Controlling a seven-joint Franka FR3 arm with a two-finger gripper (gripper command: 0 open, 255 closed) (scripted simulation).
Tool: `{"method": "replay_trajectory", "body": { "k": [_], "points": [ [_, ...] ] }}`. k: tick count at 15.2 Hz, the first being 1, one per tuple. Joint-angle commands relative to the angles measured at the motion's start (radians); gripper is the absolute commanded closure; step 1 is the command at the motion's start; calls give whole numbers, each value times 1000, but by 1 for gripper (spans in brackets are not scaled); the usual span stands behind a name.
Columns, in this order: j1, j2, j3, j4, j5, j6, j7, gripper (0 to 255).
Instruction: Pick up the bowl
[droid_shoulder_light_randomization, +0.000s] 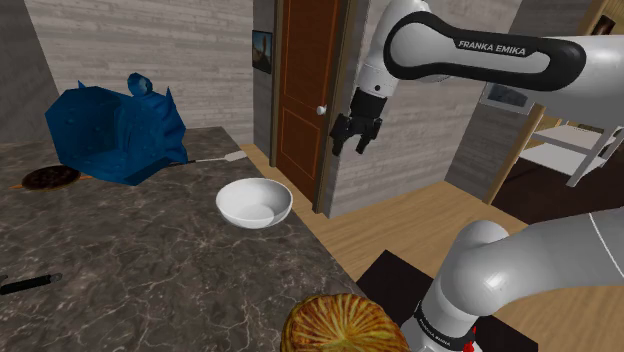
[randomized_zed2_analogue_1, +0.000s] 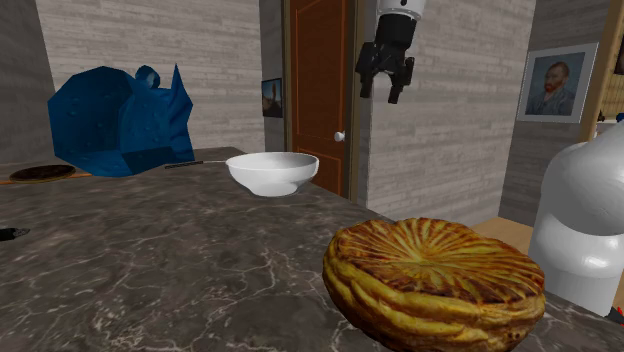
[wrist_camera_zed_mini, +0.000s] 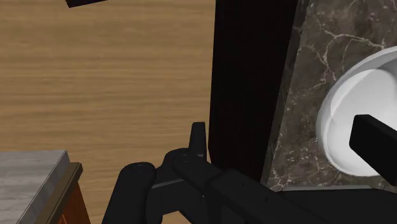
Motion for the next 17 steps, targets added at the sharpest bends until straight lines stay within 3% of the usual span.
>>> {"method": "replay_trajectory", "body": {
  "k": [1,14,17],
  "points": [
    [0,0,0,0,0,0,0,0],
    [68,470,133,206,47,147,112,0],
    [71,492,138,193,48,177,115,0]
  ]
}}
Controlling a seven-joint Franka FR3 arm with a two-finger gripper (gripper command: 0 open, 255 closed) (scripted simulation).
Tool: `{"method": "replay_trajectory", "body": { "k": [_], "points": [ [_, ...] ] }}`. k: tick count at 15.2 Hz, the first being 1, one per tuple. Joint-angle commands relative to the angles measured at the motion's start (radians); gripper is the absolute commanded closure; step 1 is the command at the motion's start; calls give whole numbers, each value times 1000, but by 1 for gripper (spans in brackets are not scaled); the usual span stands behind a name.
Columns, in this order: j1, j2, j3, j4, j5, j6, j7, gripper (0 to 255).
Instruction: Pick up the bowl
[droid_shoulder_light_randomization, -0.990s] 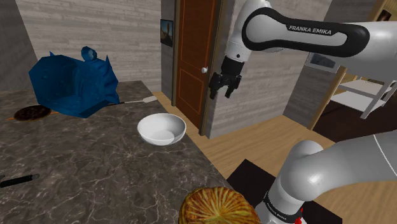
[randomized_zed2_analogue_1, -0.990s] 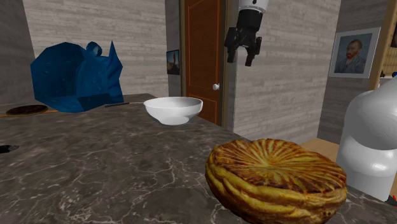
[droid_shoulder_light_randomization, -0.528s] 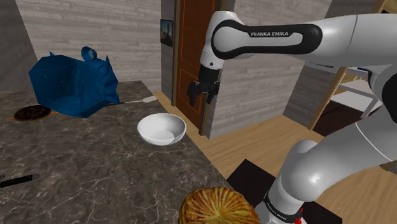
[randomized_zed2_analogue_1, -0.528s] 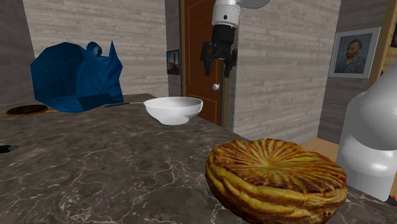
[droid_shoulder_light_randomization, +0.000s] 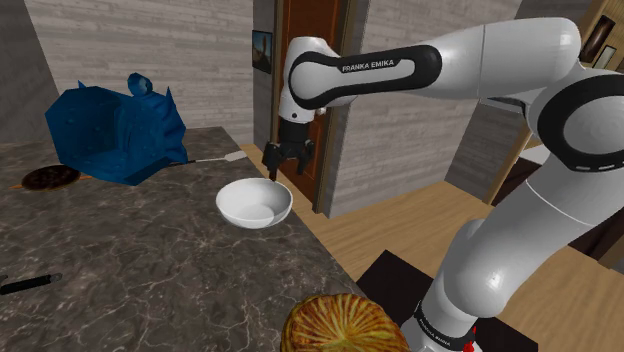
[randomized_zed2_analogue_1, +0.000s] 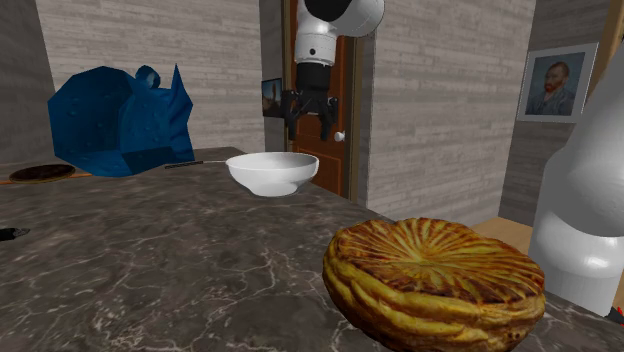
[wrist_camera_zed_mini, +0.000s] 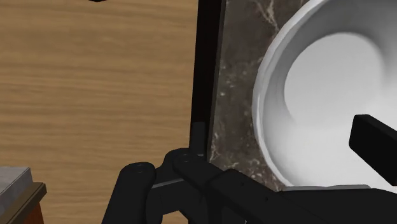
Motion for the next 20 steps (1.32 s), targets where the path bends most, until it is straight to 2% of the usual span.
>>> {"method": "replay_trajectory", "body": {
  "k": [1,7,8,17,20],
  "points": [
    [2,9,3,-16,1,24,0,0],
    [3,19,5,-68,3,86,-5,0],
    [2,17,4,-68,4,84,-6,255],
    [3,19,5,-68,3,86,-5,255],
    [2,12,3,-35,2,46,-1,255]
  ]
}}
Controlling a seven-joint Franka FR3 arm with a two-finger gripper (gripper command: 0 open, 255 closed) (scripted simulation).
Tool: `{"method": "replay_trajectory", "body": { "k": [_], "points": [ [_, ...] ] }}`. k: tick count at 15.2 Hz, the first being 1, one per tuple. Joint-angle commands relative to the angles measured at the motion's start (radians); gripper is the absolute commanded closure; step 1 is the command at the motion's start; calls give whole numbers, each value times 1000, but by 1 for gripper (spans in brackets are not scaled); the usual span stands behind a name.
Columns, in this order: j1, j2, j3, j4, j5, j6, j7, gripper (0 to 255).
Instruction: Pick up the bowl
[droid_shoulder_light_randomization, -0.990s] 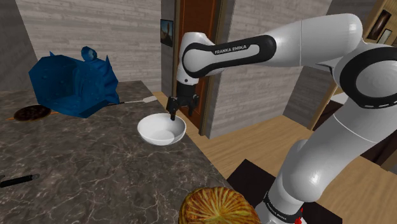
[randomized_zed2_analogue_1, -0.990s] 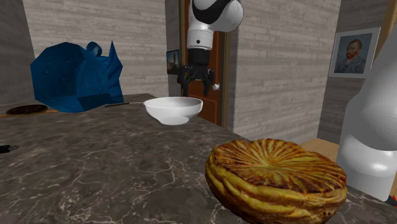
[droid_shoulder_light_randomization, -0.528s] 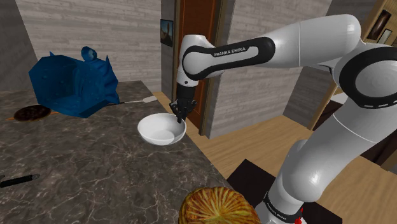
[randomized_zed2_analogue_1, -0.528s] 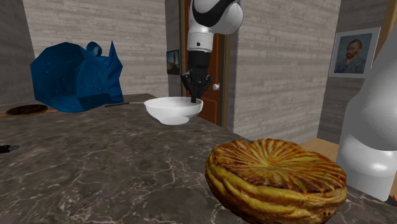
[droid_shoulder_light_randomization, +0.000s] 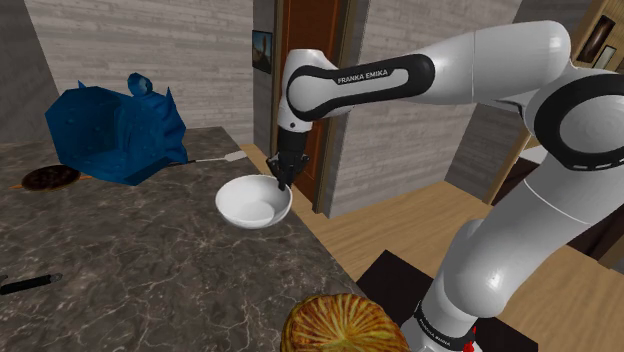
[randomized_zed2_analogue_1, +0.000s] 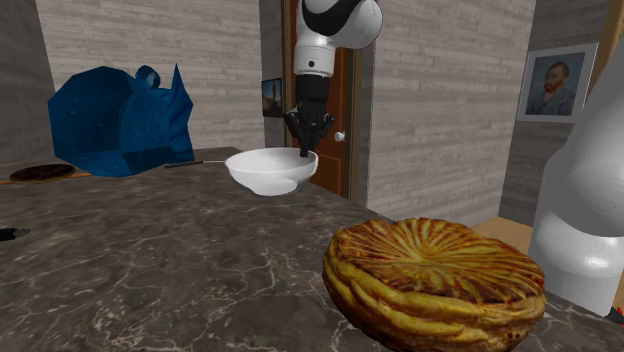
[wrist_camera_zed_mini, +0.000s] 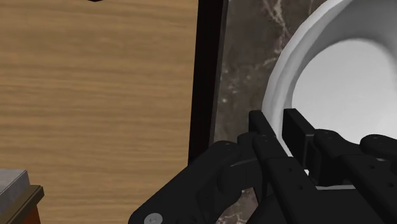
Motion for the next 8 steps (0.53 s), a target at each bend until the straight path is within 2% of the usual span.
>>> {"method": "replay_trajectory", "body": {
  "k": [1,8],
  "points": [
    [0,-3,-1,22,-1,-24,2,255],
    [-2,-11,-4,108,-4,-118,11,255]
  ]
}}
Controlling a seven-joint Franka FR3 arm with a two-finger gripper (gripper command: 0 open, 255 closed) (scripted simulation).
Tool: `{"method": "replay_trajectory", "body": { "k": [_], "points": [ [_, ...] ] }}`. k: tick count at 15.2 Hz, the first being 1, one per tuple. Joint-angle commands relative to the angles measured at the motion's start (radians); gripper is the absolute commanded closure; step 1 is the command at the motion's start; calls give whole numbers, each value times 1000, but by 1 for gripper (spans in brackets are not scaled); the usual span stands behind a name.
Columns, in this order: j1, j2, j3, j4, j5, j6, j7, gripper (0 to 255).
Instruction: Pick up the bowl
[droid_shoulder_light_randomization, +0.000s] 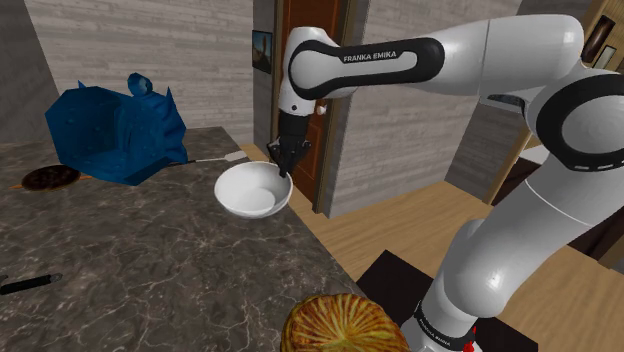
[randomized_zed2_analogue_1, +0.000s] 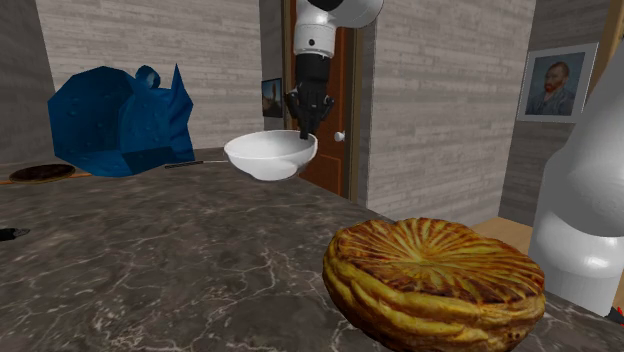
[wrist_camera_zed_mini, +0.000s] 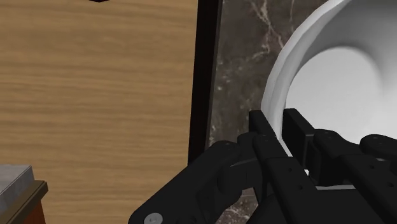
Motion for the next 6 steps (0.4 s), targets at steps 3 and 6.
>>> {"method": "replay_trajectory", "body": {
  "k": [3,6],
  "points": [
    [0,-1,0,55,-1,-55,8,255],
    [0,-1,0,71,-2,-70,10,255]
  ]
}}
